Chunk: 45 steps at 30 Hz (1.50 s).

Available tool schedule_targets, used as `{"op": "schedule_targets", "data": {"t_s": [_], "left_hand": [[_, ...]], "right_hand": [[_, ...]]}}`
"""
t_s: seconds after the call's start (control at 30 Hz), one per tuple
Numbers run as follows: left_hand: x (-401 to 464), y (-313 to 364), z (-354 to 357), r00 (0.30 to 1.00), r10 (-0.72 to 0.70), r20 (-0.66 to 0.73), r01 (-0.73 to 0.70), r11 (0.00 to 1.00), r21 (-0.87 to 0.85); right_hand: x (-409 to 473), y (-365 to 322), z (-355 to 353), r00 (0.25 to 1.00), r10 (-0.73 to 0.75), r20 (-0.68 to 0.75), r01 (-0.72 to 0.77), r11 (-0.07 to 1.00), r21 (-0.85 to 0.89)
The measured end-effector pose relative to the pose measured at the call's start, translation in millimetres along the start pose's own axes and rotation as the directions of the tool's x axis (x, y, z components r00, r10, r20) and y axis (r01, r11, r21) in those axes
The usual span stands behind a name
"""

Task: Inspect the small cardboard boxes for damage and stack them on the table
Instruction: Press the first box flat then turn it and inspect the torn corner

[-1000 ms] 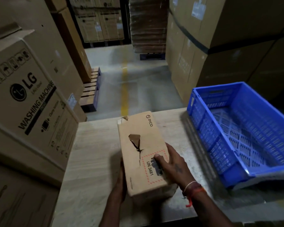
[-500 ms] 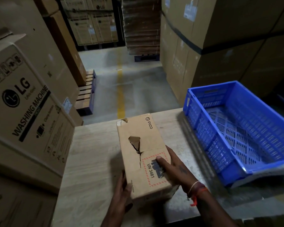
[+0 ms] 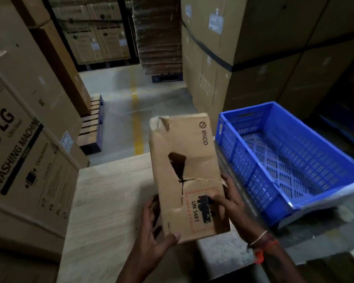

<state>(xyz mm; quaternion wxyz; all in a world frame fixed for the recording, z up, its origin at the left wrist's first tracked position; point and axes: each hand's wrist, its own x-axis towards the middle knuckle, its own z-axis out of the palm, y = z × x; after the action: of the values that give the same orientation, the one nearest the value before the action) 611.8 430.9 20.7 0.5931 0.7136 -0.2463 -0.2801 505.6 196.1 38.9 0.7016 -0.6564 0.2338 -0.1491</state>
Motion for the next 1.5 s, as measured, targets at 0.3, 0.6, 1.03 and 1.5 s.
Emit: {"op": "schedule_targets", "data": {"t_s": [0.3,0.6,1.03,1.5], "left_hand": [[123.1,97.0,47.9,0.916,0.375,0.143,-0.401,0.874,0.275],[291.2,164.4,180.8,0.893,0.426,0.147,-0.431,0.711,0.556],[418.0,87.2,247.4,0.965,0.245,0.095,-0.26,0.945,0.197],[474.9,84.5,259.9,0.984,-0.026,0.174,-0.033,0.943,0.33]], "right_hand": [[23.8,-68.4,-94.0,0.921,-0.335,-0.197,0.285,0.927,-0.245],[91.2,-68.9,-155.0,0.57,-0.509,-0.645,0.254,0.856,-0.45],[196.7,4.1,-172.9,0.515,-0.412,-0.752,0.091,0.898,-0.43],[250.0,22.1,-158.9,0.515,-0.306,-0.801,0.067,0.945,-0.319]]}}
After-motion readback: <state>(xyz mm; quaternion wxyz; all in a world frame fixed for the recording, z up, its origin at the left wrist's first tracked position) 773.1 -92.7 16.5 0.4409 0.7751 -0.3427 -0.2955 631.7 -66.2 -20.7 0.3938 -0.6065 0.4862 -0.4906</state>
